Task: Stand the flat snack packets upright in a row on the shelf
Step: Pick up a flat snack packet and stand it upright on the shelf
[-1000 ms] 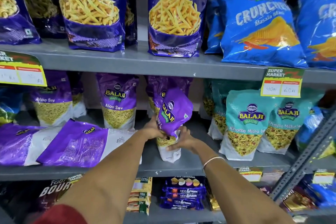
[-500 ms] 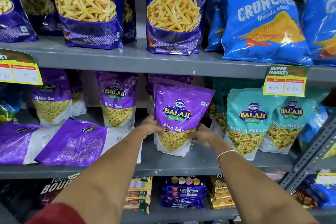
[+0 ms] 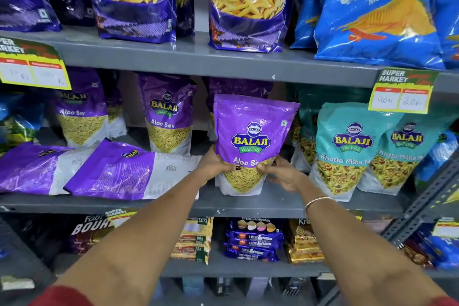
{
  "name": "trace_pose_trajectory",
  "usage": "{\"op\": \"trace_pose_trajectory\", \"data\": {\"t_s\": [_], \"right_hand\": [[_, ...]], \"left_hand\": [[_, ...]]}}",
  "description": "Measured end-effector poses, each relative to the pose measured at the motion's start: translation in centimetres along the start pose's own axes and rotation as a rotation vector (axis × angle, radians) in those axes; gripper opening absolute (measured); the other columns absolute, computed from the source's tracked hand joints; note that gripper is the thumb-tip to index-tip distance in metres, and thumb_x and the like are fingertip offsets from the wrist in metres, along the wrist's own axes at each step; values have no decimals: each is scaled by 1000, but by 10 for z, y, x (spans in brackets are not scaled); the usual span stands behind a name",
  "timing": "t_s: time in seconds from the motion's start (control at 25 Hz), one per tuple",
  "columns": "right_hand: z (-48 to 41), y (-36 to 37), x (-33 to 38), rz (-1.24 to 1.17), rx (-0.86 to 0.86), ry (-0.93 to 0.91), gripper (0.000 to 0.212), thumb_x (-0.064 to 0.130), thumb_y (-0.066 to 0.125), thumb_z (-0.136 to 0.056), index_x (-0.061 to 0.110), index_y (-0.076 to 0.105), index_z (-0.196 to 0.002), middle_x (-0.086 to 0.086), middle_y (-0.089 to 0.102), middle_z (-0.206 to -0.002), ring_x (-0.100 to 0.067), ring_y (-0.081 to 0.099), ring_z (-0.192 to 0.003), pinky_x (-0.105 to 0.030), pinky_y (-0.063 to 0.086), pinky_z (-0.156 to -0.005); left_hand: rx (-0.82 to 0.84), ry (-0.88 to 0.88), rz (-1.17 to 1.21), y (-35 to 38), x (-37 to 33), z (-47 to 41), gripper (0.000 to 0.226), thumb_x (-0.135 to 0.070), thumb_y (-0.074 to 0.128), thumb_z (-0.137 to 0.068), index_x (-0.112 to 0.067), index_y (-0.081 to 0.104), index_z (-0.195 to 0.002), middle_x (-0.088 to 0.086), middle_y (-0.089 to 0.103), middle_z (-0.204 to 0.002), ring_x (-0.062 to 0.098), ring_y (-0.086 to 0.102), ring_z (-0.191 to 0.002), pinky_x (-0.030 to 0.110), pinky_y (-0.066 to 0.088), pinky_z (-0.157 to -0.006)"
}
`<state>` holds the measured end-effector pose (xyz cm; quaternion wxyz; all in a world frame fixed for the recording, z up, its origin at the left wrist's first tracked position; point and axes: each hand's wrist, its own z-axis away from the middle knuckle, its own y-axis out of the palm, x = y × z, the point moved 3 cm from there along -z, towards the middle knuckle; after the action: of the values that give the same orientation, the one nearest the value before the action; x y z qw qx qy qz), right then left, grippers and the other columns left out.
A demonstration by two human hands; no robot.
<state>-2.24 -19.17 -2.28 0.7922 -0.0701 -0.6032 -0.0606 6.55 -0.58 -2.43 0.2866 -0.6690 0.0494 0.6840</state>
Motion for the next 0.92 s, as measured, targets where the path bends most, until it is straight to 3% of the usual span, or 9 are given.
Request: {"op": "trace_pose_trajectory", "data": {"t_s": [0.12,0.28,0.36,0.48,0.64,0.72,0.76,0.84,0.92], "right_hand": [[3,-3,-3,11,12,20,48,8,65,-80,17,45,-124,-9,58,-119,-28,55,-112,-41,44,-99],[10,-4,4,-47,37,-29,37,-2,62,-80,17,54,-110,-6,63,-107,-24,56,-105,-34,46,-89],[11,-14,16,-104,10,-65,36,-9,57,-80,13,57,-108,-4,65,-98,-22,58,-96,-34,45,-90],[18,-32,35,-140,-20,-93,30,-11,51,-82,16,61,-92,2,73,-77,-17,60,-84,-30,46,-81],[21,-32,52,-155,-53,-147,31,-9,51,-81,19,61,-87,10,75,-64,-17,60,-80,-31,46,-77],[19,-27,67,-162,-256,-286,28,-8,55,-78,17,61,-89,11,74,-63,-15,59,-76,-33,45,-76],[19,-21,79,-170,-398,-396,27,-8,57,-77,12,61,-95,6,73,-68,-15,58,-75,-37,47,-77],[32,-6,100,-43,-774,-601,37,-2,61,-72,0,55,-108,-11,65,-91,-25,58,-84,-46,45,-88],[48,30,118,265,-1014,-753,45,6,62,-70,-1,50,-113,-24,54,-112,-34,46,-105,-42,31,-97]], "left_hand": [[22,-6,-11,3,-7,13,106,-40,84,-36,-19,43,-131,5,60,-131,22,56,-119,43,45,-105],[85,-10,66,4,-14,27,93,-26,85,-52,-12,41,-133,7,57,-131,23,54,-120,38,43,-102],[105,-62,174,0,-22,32,71,-15,72,-76,-13,35,-137,-2,51,-127,18,48,-118,37,36,-99],[94,-105,371,-12,-33,30,55,-20,55,-90,-15,32,-140,-2,45,-130,20,37,-131,46,23,-112],[102,-115,461,-19,-44,32,30,-21,52,-91,-17,51,-121,3,45,-135,19,30,-135,51,21,-117],[24,-82,449,-25,-44,36,3,-24,53,-91,-24,56,-92,5,51,-128,19,41,-126,46,31,-112],[-75,-64,455,-34,-39,34,5,-24,52,-91,-22,56,-88,7,54,-120,19,47,-116,40,40,-103],[-296,-60,498,-48,-22,32,17,-19,50,-93,-9,59,-103,8,61,-101,19,56,-91,26,51,-73],[-530,-80,499,-67,-3,40,23,-18,53,-90,0,61,-101,3,61,-75,22,57,-71,25,46,-54]]}}
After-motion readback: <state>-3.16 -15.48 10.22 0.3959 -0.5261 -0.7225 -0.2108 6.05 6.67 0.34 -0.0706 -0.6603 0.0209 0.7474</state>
